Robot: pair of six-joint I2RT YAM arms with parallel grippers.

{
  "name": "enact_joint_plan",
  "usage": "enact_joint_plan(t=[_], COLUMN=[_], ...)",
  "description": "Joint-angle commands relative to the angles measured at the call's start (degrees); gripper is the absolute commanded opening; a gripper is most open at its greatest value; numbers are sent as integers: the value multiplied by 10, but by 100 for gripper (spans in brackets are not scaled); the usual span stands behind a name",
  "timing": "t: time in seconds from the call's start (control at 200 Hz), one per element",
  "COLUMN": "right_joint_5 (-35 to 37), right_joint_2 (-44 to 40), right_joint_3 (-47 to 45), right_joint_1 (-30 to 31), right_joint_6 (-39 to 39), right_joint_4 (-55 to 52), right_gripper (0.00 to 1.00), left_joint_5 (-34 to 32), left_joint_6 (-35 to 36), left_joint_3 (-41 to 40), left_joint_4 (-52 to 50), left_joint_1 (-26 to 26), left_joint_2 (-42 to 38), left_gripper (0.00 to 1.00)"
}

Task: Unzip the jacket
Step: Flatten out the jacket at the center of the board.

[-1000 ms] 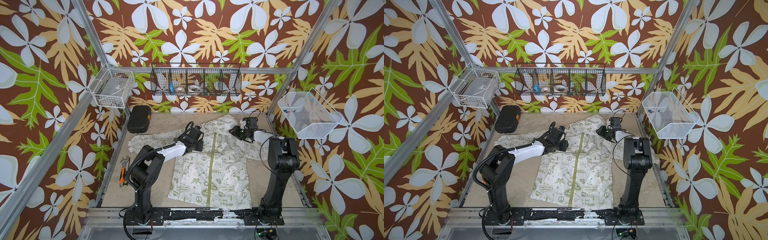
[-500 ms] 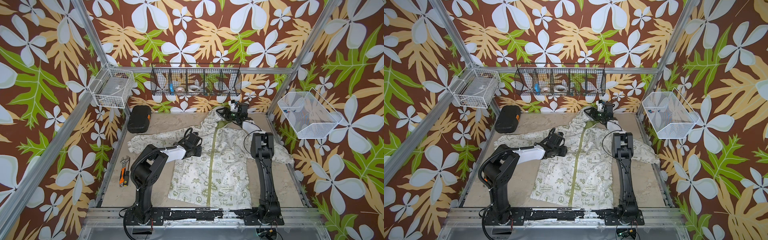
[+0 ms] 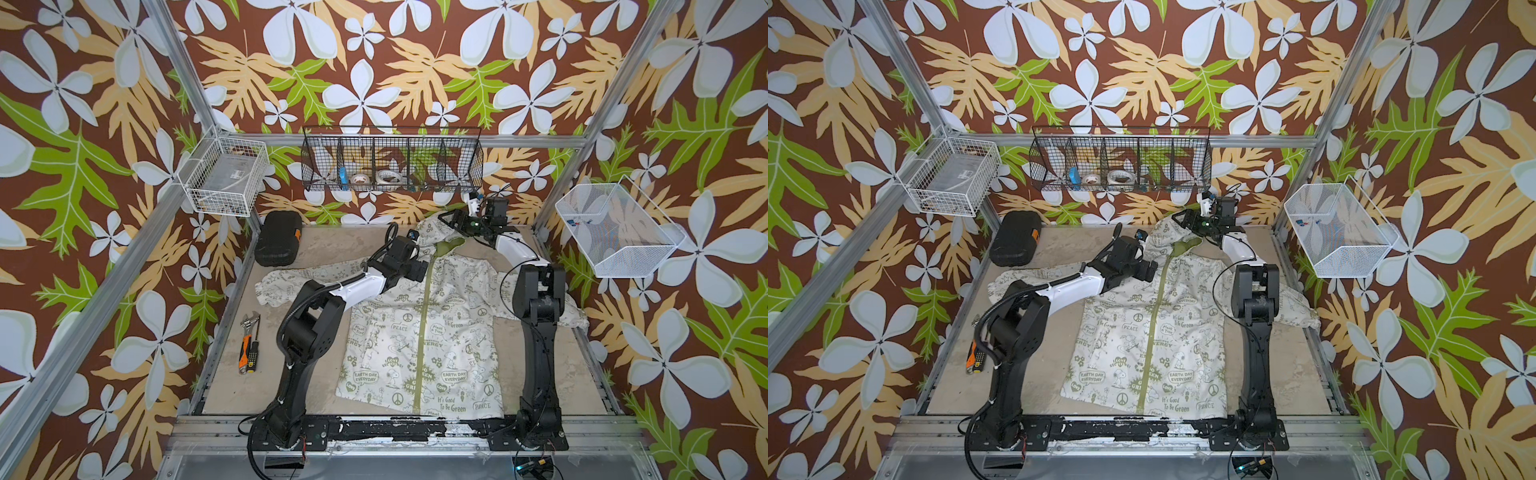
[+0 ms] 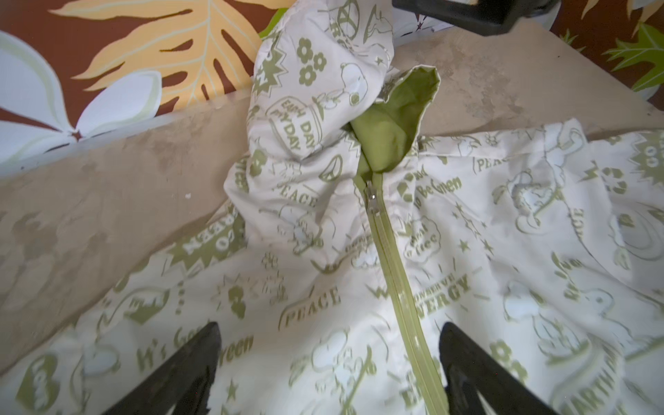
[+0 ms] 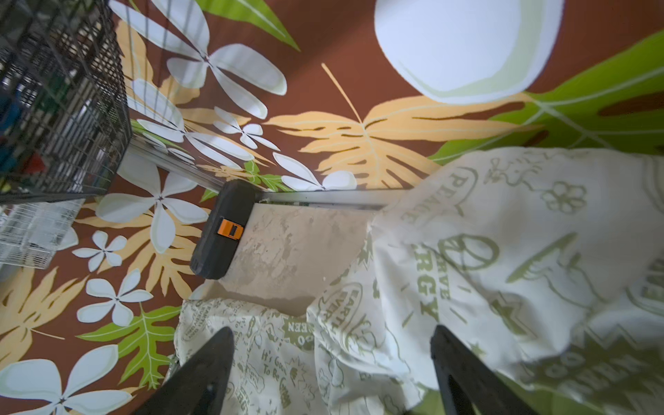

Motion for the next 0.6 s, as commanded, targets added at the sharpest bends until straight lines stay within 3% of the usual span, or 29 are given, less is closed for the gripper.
enact_joint_plan(t=[0.0, 0.125, 0.275, 0.425, 0.595], right_joint_5=[29, 54, 88, 104, 115], right_joint_2=[-39, -97, -159, -189, -191], right_joint_3=[-55, -139, -236, -297, -336], right_joint_1=[-9, -13, -13, -13, -13], right_joint_6=[-43, -58, -69, -64, -63], right_joint_4=[-30, -40, -46, -50, -49], right_gripper=[82, 76, 63, 52, 48], left_joint_5=[-32, -69, -112, -167, -123], left_joint_6=[37, 37, -2, -77, -207], left_joint_3=[137, 324, 411, 420, 345], left_joint_4=[-90, -149, -139, -125, -106], left_joint_1=[3, 9, 27, 65, 150], left_joint_2=[88, 219, 296, 305, 238], left_gripper=[93, 92, 86, 71, 66])
